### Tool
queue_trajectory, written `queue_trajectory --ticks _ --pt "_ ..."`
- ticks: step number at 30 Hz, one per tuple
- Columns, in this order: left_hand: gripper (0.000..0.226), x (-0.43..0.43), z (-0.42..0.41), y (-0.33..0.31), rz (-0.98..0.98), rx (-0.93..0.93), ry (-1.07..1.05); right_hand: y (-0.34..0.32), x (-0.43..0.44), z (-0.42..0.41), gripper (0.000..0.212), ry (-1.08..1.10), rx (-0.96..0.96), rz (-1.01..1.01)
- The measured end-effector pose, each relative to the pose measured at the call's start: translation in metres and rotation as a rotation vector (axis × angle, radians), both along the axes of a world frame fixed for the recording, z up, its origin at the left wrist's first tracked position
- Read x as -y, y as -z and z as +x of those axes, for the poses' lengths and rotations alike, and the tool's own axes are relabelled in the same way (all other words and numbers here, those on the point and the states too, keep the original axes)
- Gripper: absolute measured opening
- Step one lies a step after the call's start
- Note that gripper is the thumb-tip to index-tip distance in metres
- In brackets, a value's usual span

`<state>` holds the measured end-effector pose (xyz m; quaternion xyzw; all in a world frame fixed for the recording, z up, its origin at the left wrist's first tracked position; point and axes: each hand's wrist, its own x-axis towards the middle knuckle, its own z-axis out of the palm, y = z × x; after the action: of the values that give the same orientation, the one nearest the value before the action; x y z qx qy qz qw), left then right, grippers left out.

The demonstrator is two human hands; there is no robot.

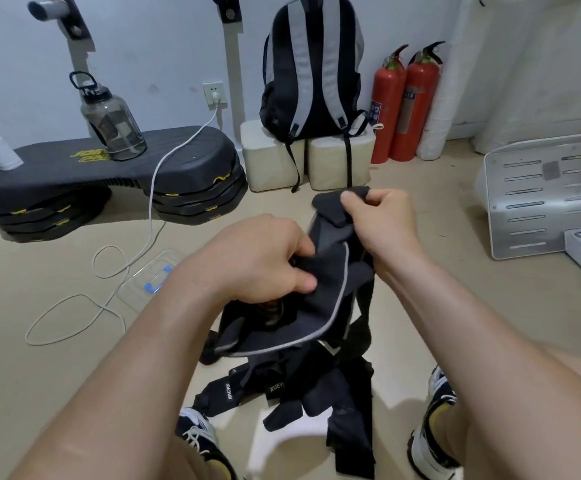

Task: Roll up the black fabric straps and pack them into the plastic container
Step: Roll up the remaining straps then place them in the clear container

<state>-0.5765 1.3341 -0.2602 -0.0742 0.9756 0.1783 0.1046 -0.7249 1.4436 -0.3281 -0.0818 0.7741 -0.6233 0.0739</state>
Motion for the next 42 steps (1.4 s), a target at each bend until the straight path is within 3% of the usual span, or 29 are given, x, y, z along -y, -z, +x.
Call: queue_trajectory --ticks 3,6,8,9,11,14,16,18,19,21,23,25,26,29,32,36,39,42 --pt "0.033 -0.004 0.015 0.004 0.233 0.076 0.057 -0.015 -0.018 -0.031 0.027 0.152 0.030 -0.017" --pt "0.024 0.010 0.010 0.016 0.411 -0.125 -0.089 -0.015 -0.014 -0.018 0.037 -0.124 -0.073 0.171" --pt "0.014 0.021 0.009 0.019 0.598 -0.185 -0.212 -0.008 -0.005 -0.005 0.043 -0.350 -0.214 0.408" --pt "0.016 0.025 0.010 0.019 0.667 -0.202 -0.265 -0.009 -0.002 0.003 0.041 -0.419 -0.284 0.625" --pt "0.014 0.032 0.014 0.021 0.683 -0.228 -0.310 -0.017 -0.001 0.009 0.037 -0.470 -0.360 0.960" --pt "0.013 0.037 0.013 0.021 0.650 -0.253 -0.333 -0.022 -0.004 0.007 0.041 -0.444 -0.303 1.104" --pt "0.015 0.041 0.012 0.021 0.724 -0.269 -0.340 -0.019 -0.003 0.005 0.048 -0.396 -0.389 1.034" --pt "0.019 0.040 0.013 0.020 0.844 -0.302 -0.344 -0.016 -0.002 0.001 0.045 -0.446 -0.464 0.830" --pt "0.023 0.040 0.014 0.018 0.933 -0.325 -0.357 -0.015 -0.002 0.001 0.039 -0.517 -0.438 0.706" --pt "0.039 0.041 0.014 0.014 1.040 -0.339 -0.431 -0.021 -0.007 0.004 0.029 -0.711 -0.181 0.492" --pt "0.071 0.047 0.014 0.017 0.789 -0.266 -0.519 -0.023 -0.014 0.007 0.029 -0.879 0.095 0.335" --pt "0.075 0.050 0.013 0.027 0.365 -0.124 -0.528 -0.019 -0.016 0.005 0.044 -0.867 0.074 0.254" --pt "0.071 0.050 0.011 0.032 0.259 -0.083 -0.519 -0.018 -0.016 0.005 0.044 -0.816 0.001 0.222" --pt "0.076 0.046 0.003 0.041 0.363 -0.036 -0.559 -0.020 -0.010 0.011 0.038 -0.740 -0.073 0.047" --pt "0.085 0.046 -0.006 0.048 0.597 -0.040 -0.609 -0.020 -0.008 0.020 0.027 -0.724 -0.067 0.011" --pt "0.102 0.042 -0.010 0.056 0.703 -0.054 -0.547 -0.022 -0.007 0.023 0.008 -0.670 -0.068 0.083" --pt "0.082 0.041 -0.012 0.051 0.830 -0.183 -0.495 -0.024 -0.011 0.016 0.028 -0.597 -0.104 0.102" --pt "0.061 0.041 -0.012 0.049 0.805 -0.321 -0.544 -0.030 -0.015 0.012 0.048 -0.513 -0.155 0.163"
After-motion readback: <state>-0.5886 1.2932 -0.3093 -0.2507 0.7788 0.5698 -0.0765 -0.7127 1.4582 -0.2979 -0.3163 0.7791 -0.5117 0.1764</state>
